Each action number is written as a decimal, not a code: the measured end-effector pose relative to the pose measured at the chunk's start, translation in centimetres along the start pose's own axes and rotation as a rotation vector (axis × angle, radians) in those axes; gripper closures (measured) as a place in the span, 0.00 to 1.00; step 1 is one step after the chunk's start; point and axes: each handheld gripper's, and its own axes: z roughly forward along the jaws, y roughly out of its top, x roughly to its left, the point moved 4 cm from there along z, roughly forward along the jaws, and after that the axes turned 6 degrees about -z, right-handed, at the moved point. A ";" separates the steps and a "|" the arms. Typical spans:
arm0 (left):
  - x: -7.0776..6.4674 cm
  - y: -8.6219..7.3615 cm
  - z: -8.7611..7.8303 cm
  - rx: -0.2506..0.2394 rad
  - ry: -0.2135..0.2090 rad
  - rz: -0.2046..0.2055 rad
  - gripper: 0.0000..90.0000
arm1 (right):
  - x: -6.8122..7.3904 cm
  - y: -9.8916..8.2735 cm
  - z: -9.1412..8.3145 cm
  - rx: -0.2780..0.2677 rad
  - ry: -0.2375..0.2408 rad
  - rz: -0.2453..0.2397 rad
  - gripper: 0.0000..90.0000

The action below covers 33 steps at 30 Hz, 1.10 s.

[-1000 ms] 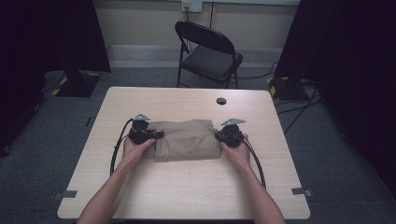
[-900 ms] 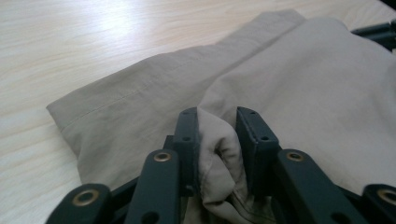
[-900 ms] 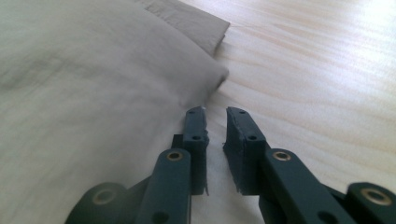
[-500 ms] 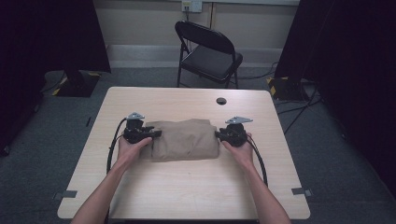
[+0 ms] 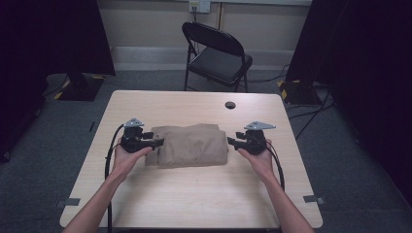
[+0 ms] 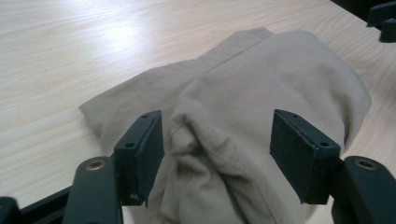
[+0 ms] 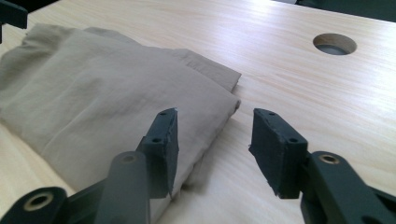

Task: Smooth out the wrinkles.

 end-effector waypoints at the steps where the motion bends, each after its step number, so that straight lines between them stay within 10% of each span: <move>1: 0.0 -0.1 -0.3 0.004 0.001 0.006 0.38 | -0.1 -0.2 -0.3 0.004 -0.003 0.004 0.55; 15: 0.0 -4.1 -3.2 0.078 0.019 0.016 0.25 | -1.4 -3.5 -4.3 0.055 -0.061 0.044 0.37; 24: 1.7 -7.8 -3.6 0.179 0.140 0.022 0.26 | -3.0 -8.7 -5.9 0.223 -0.131 0.032 0.31; 27: 1.4 -8.5 -2.9 0.176 0.209 0.118 0.25 | -3.4 -9.7 -5.9 0.266 -0.154 0.045 0.26; 33: 1.2 -9.0 -2.4 0.095 0.199 0.121 0.17 | -3.2 -9.9 -5.3 0.243 -0.184 0.023 0.17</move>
